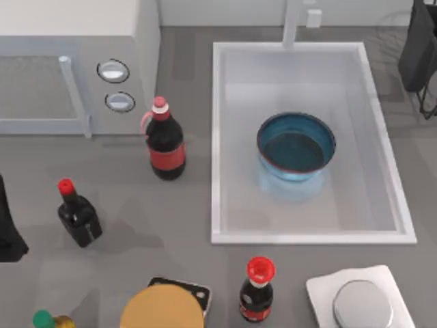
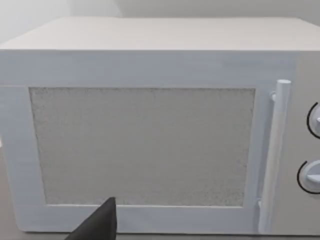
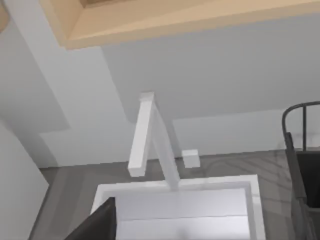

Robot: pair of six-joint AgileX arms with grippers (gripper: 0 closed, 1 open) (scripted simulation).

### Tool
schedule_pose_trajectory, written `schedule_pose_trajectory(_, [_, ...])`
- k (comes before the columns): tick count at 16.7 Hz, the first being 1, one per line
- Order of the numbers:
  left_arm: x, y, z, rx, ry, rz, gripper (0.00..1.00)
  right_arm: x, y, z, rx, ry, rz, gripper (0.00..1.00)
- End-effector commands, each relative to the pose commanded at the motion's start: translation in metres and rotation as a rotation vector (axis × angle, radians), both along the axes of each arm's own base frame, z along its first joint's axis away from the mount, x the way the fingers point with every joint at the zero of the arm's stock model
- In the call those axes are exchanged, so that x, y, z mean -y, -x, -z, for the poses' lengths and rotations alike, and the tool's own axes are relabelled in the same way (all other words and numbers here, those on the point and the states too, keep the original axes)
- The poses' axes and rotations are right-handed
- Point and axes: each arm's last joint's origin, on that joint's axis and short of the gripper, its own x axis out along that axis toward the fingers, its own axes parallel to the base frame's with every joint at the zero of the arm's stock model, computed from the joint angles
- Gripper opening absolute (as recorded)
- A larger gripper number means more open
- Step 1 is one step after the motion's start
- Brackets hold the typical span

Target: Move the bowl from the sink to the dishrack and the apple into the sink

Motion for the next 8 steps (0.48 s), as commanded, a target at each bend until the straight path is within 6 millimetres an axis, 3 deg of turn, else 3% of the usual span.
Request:
schedule_pose_trajectory(2, [0.000, 0.000, 0.000, 0.000, 0.000, 0.000, 1.00, -0.024, -0.051, 0.000, -0.147, 0.007, -0.015, 1.00])
schedule_pose_trajectory(4, [0.000, 0.000, 0.000, 0.000, 0.000, 0.000, 1.00, -0.054, -0.102, 0.017, -0.303, 0.026, -0.028, 1.00])
schedule_pose_trajectory(6, [0.000, 0.000, 0.000, 0.000, 0.000, 0.000, 1.00, -0.087, -0.149, 0.051, -0.466, 0.056, -0.036, 1.00])
schedule_pose_trajectory(8, [0.000, 0.000, 0.000, 0.000, 0.000, 0.000, 1.00, -0.121, -0.185, 0.098, -0.623, 0.096, -0.040, 1.00])
